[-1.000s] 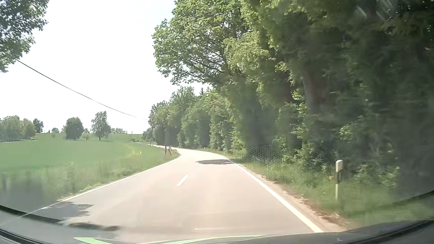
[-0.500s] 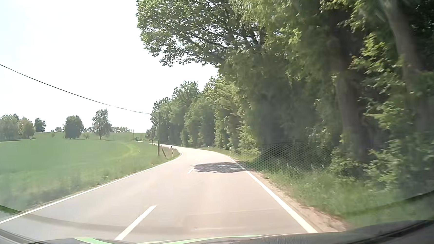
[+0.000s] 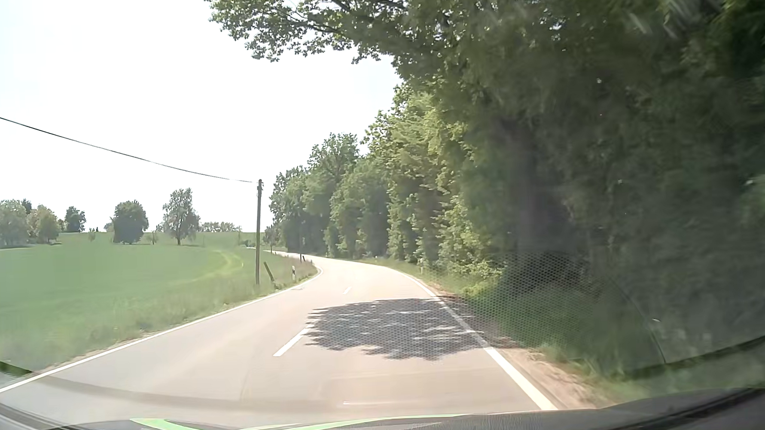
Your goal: Follow the waypoints while adhering to traffic rules and regulations
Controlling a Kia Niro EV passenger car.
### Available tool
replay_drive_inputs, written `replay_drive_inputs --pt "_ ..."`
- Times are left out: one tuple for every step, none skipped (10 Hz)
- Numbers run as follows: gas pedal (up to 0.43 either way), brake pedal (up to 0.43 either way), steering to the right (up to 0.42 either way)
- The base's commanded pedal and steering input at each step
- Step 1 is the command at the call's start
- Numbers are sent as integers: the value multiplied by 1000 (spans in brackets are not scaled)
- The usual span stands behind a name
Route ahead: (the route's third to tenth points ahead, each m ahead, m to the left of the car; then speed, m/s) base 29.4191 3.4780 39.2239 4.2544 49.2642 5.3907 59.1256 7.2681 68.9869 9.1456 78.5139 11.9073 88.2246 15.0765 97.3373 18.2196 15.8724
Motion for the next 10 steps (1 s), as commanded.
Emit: replay_drive_inputs --pt "240 0 -16" --pt "240 0 -16" --pt "240 0 -16" --pt "240 0 -16" --pt "240 0 -16" --pt "240 0 -17" --pt "240 0 -16" --pt "240 0 -16" --pt "220 0 -16" --pt "189 0 -15"
